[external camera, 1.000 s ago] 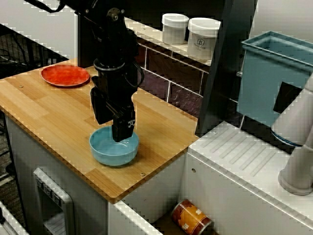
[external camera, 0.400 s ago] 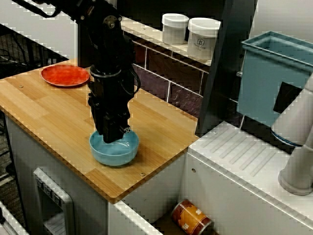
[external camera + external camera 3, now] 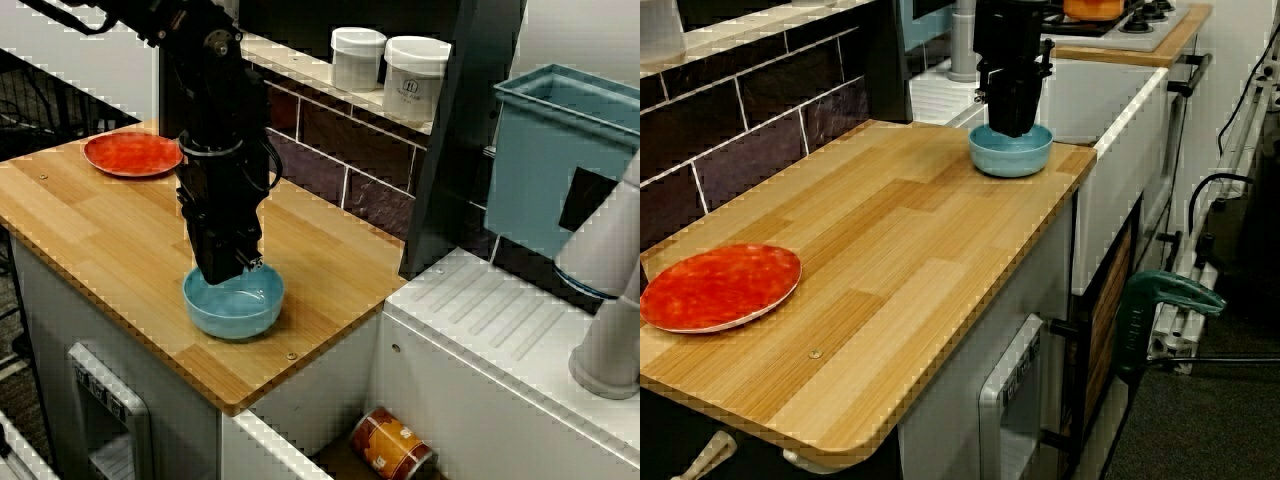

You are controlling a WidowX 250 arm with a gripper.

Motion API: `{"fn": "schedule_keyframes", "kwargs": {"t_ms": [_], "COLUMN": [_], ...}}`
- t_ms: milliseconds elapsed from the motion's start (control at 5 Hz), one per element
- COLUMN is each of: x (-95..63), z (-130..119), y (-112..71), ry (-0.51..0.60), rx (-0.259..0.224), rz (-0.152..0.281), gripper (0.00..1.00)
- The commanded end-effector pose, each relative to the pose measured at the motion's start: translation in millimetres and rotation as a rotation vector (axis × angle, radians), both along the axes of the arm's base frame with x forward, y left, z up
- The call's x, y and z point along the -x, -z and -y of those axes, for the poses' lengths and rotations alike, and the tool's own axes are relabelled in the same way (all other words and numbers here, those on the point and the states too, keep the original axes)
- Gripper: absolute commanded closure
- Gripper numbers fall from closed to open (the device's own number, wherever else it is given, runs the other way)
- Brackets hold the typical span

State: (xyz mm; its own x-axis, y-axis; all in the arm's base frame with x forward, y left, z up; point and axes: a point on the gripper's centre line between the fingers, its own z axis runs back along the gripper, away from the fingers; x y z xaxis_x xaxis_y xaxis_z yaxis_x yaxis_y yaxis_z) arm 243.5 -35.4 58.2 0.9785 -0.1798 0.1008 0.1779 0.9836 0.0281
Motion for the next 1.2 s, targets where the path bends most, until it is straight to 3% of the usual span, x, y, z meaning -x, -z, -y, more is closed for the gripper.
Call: {"fn": "schedule_keyframes", "kwargs": {"t_ms": [0,600,1000], "x": [4.6,-14.0,-44.1], "z": [4,12,6], "y": [5.4,24.3,20.5], "ry": [0.002,-0.023,-0.064], "rx": [-0.021,-0.042,-0.027], "rz": [0.007,-0.025,-0.032], "gripper": [0.74,0.81,0.82]}}
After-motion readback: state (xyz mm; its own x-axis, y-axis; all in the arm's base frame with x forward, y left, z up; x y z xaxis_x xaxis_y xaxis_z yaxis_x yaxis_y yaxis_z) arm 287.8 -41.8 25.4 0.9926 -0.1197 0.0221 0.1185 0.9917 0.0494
